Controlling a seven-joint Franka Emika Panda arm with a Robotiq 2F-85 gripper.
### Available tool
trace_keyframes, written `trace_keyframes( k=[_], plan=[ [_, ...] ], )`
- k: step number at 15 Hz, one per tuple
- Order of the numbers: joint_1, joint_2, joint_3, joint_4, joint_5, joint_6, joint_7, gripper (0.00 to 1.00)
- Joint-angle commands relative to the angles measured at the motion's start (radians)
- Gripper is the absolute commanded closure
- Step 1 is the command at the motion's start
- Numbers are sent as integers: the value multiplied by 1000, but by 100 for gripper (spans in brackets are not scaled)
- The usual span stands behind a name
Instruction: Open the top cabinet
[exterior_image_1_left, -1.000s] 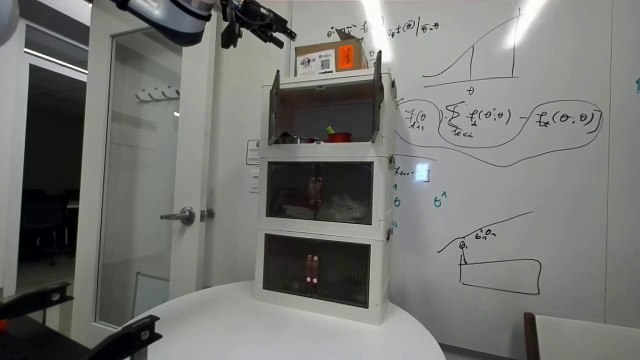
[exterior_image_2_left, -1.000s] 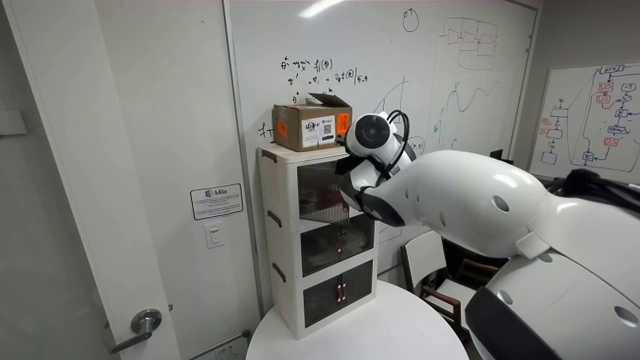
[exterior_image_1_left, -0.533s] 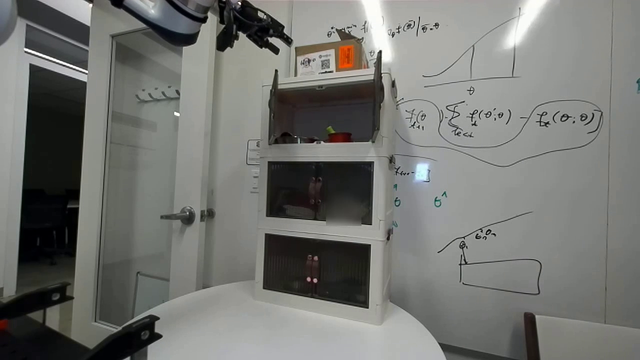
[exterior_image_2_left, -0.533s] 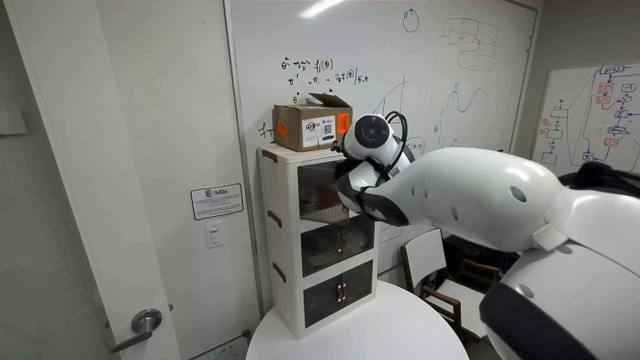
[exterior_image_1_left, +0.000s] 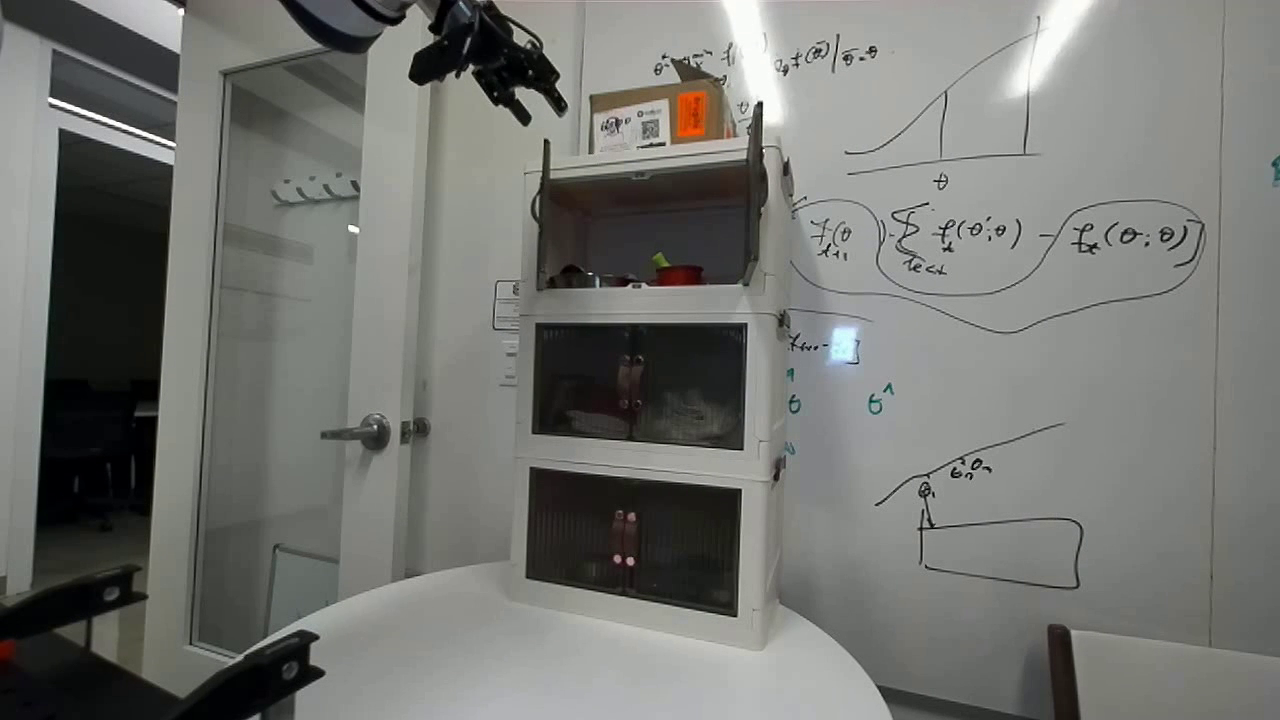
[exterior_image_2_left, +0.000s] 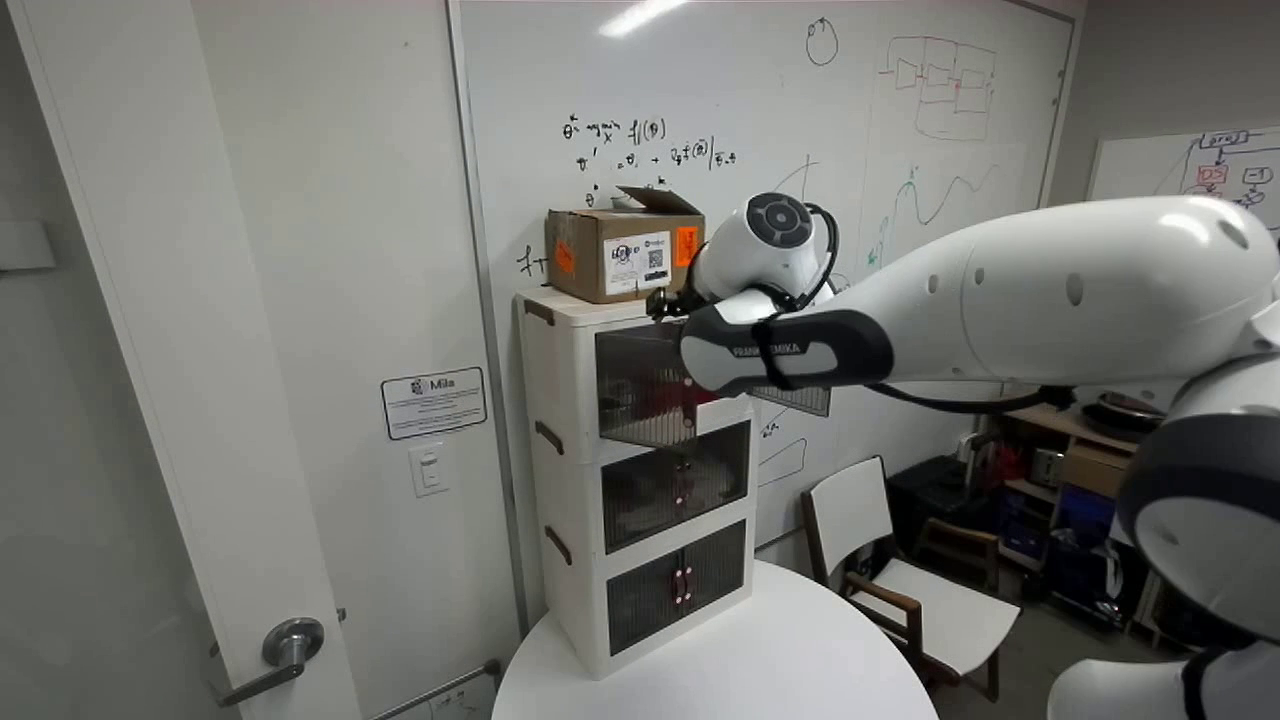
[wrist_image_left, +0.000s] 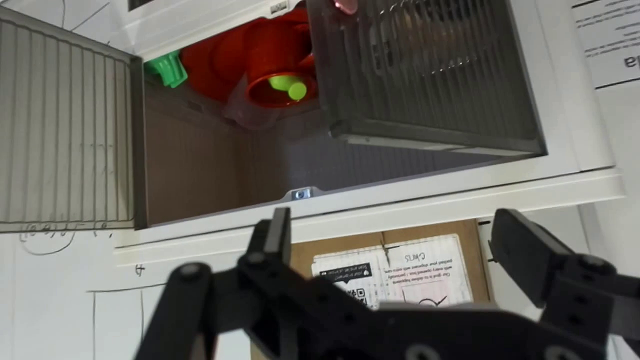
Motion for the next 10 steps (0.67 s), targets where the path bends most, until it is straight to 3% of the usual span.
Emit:
trace_keyframes(
  k=[1,6,10],
  plan=[
    [179,204,-113,108,-29,-103,-117,0],
    [526,338,-374,233,2,-316,-246,0],
    [820,374,-642,336,29,-592,-356,0]
  ],
)
